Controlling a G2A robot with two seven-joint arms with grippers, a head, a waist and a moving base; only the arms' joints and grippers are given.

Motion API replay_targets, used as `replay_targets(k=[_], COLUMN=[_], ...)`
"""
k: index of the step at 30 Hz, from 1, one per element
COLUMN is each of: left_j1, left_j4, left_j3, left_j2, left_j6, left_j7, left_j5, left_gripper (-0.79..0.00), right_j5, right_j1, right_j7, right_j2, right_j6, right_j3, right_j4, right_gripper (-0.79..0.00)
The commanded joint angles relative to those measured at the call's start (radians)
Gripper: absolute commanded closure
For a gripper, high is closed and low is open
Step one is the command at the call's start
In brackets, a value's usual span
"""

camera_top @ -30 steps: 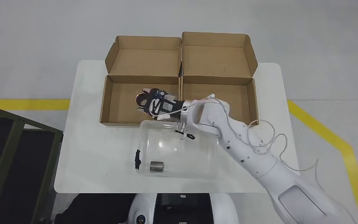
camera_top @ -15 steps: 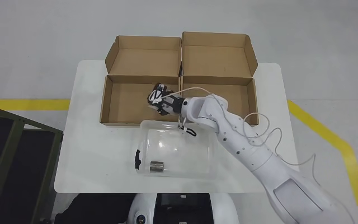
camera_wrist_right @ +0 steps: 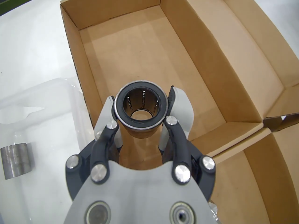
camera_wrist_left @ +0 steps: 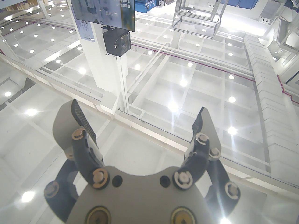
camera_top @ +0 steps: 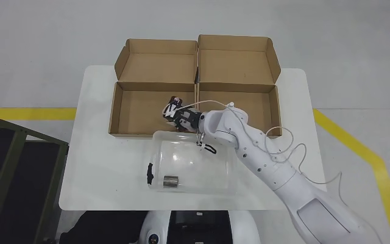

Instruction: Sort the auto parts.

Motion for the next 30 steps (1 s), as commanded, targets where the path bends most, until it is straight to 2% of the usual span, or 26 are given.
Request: replay_targets(k=[1, 3, 5, 11, 13, 16, 20, 21, 23, 25, 27, 30], left_j1=[0.000, 0.000, 0.000, 0.000, 0.000, 0.000, 0.000, 0.000, 0.000, 0.000, 0.000, 0.000], left_j4=[0.000, 0.000, 0.000, 0.000, 0.000, 0.000, 0.000, 0.000, 0.000, 0.000, 0.000, 0.000], left_j3=[0.000, 0.000, 0.000, 0.000, 0.000, 0.000, 0.000, 0.000, 0.000, 0.000, 0.000, 0.000], left_j2=[0.000, 0.000, 0.000, 0.000, 0.000, 0.000, 0.000, 0.000, 0.000, 0.000, 0.000, 0.000], left_j6=[0.000, 0.000, 0.000, 0.000, 0.000, 0.000, 0.000, 0.000, 0.000, 0.000, 0.000, 0.000], left_j7=[0.000, 0.000, 0.000, 0.000, 0.000, 0.000, 0.000, 0.000, 0.000, 0.000, 0.000, 0.000], left_j5=[0.000, 0.000, 0.000, 0.000, 0.000, 0.000, 0.000, 0.000, 0.000, 0.000, 0.000, 0.000], left_gripper=[-0.785, -0.785, -0.785, -0.785, -0.785, -0.785, -0.785, -0.785, -0.785, -0.785, -0.785, -0.785], right_j5=[0.003, 0.005, 0.008, 0.017, 0.017, 0.019, 0.020, 0.020, 0.020, 0.017, 0.016, 0.004], right_j1=[-0.002, -0.003, -0.004, -0.001, 0.000, 0.001, 0.001, 0.001, 0.000, -0.001, -0.003, -0.010], right_j7=[0.007, 0.013, 0.016, 0.015, 0.015, 0.016, 0.015, 0.015, 0.013, 0.012, 0.008, -0.009], right_j2=[-0.001, -0.002, -0.003, -0.008, -0.011, -0.014, -0.017, -0.017, -0.018, -0.018, -0.017, -0.014], right_j6=[-0.001, -0.003, -0.006, -0.008, -0.007, -0.007, -0.008, -0.009, -0.010, -0.011, -0.013, -0.020], right_j3=[0.004, 0.007, 0.009, 0.016, 0.017, 0.017, 0.021, 0.022, 0.025, 0.028, 0.035, 0.048], right_j4=[0.003, 0.005, 0.011, 0.036, 0.043, 0.053, 0.065, 0.066, 0.066, 0.062, 0.055, 0.023], right_gripper=[0.000, -0.006, -0.068, -0.129, -0.182, -0.323, -0.382, -0.425, -0.560, -0.628, -0.668, -0.677])
